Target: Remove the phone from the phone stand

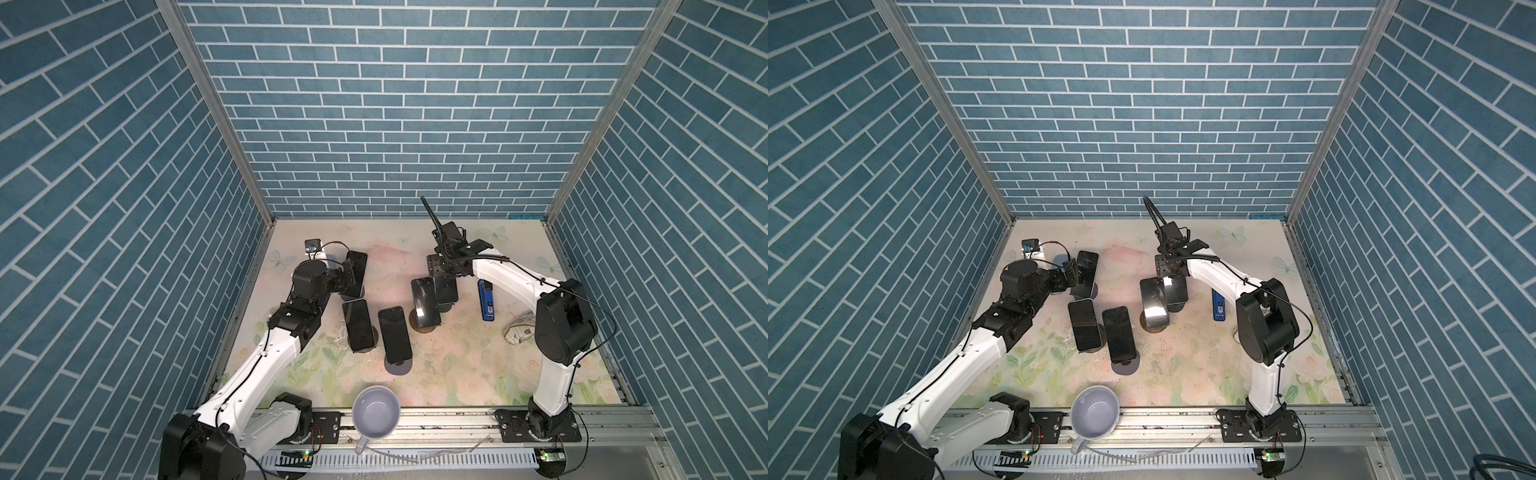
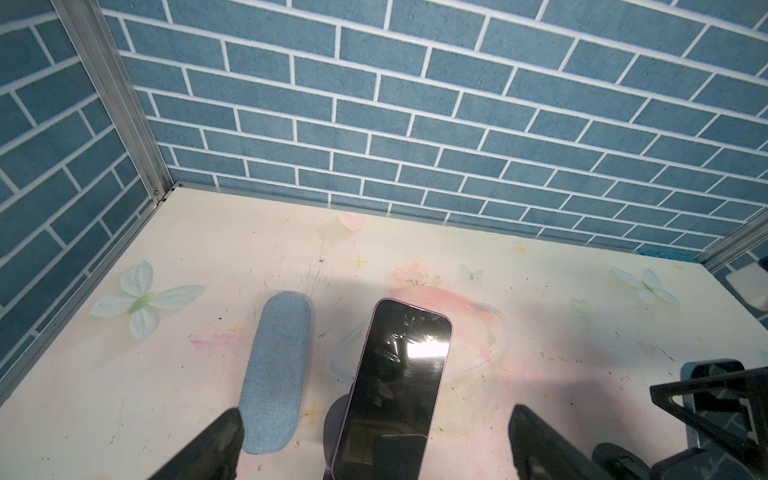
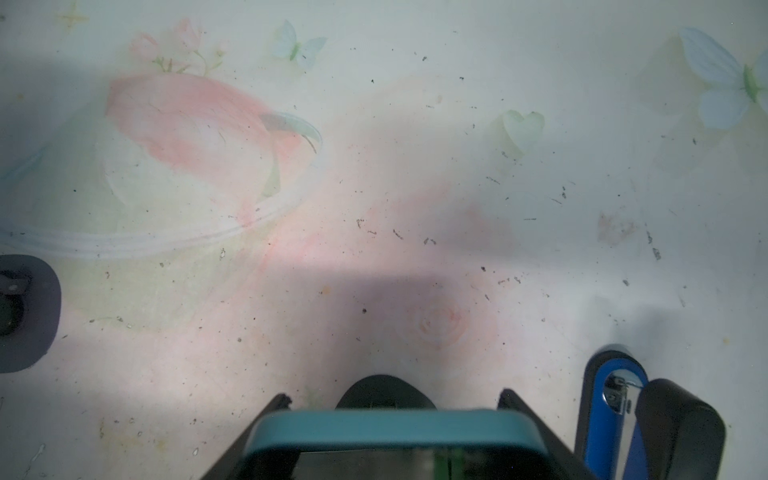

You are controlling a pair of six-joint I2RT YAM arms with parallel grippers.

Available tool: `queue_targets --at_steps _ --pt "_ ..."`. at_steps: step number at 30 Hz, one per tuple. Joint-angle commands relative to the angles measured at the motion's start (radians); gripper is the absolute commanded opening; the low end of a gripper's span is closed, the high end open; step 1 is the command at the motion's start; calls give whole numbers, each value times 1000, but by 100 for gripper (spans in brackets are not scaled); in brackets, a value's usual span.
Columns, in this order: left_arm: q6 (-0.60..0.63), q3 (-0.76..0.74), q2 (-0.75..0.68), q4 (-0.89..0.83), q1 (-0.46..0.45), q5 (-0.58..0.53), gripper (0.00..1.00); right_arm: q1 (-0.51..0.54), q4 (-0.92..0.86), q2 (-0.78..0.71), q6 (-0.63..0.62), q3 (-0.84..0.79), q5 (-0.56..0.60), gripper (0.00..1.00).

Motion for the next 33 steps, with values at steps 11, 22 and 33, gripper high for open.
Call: queue_targets --at_steps 11,22,33 --pt "15 18 -19 -15 -6 104 100 -26 -72 -153 -8 31 64 27" --pt "24 35 11 35 -36 157 100 -75 -112 -320 28 -213 68 27" --pt "76 61 35 40 -123 105 100 -70 -68 -399 162 -464 -103 27"
